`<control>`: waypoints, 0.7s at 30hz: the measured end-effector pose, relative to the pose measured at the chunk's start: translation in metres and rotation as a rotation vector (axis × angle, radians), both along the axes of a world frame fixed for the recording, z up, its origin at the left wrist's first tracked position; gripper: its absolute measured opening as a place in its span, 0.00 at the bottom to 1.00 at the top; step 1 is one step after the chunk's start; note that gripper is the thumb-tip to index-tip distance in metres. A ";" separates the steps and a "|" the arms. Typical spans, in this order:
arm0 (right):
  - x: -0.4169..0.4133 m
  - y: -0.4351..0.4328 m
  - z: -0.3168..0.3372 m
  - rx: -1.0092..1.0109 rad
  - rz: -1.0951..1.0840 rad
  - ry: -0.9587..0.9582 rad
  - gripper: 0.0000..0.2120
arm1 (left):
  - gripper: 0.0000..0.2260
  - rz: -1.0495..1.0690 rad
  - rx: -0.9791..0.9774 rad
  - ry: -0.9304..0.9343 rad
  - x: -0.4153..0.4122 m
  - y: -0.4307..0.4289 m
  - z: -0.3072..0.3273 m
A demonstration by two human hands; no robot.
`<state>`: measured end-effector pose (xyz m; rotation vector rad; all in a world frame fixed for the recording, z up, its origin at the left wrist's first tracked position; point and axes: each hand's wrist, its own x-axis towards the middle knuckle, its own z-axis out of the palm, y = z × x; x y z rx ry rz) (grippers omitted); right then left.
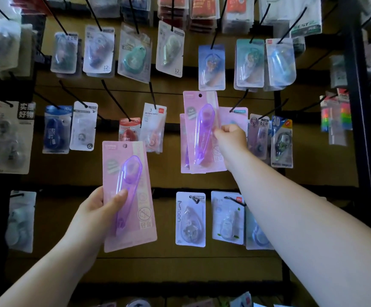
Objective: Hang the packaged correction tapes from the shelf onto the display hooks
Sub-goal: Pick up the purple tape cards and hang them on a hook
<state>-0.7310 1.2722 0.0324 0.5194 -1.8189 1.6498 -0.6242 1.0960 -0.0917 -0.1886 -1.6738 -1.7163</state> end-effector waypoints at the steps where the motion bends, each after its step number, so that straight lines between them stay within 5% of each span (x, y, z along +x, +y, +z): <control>1: 0.000 -0.002 -0.001 -0.003 0.011 0.003 0.06 | 0.03 -0.001 -0.004 -0.002 0.000 0.000 -0.001; 10: 0.000 -0.001 0.006 -0.048 0.027 0.014 0.16 | 0.07 0.009 -0.020 0.005 -0.003 0.003 0.002; 21: -0.021 -0.012 0.006 0.134 -0.068 -0.078 0.10 | 0.08 -0.027 -0.023 0.005 -0.004 0.008 0.009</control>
